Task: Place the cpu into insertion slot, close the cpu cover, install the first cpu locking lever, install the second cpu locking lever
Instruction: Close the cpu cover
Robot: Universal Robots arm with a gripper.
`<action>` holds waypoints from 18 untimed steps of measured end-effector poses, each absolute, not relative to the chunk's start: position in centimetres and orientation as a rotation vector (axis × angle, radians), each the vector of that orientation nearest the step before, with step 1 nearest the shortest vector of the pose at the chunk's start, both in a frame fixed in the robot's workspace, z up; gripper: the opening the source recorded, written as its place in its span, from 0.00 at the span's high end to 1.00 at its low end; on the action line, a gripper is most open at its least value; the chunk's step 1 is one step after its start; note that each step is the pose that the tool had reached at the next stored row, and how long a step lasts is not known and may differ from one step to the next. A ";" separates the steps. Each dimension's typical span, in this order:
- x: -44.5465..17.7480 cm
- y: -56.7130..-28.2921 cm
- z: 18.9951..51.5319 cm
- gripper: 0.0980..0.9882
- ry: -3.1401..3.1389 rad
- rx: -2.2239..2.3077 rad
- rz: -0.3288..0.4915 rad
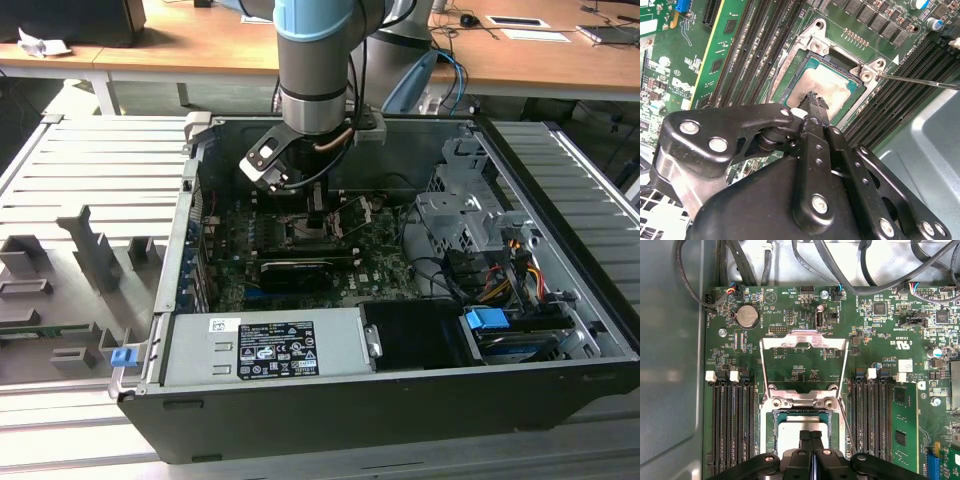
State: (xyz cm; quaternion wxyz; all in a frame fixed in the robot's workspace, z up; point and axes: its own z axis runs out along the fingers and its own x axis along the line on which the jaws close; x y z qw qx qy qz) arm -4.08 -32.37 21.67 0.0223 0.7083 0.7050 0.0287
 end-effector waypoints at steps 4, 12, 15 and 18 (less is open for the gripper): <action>-4.1 -32.4 21.7 0.99 2.184 2.194 0.089; -4.1 -32.4 22.0 0.99 2.184 2.194 0.089; -4.1 -32.4 22.3 0.99 2.183 2.195 0.089; -3.5 -32.4 22.3 0.99 2.185 2.196 0.085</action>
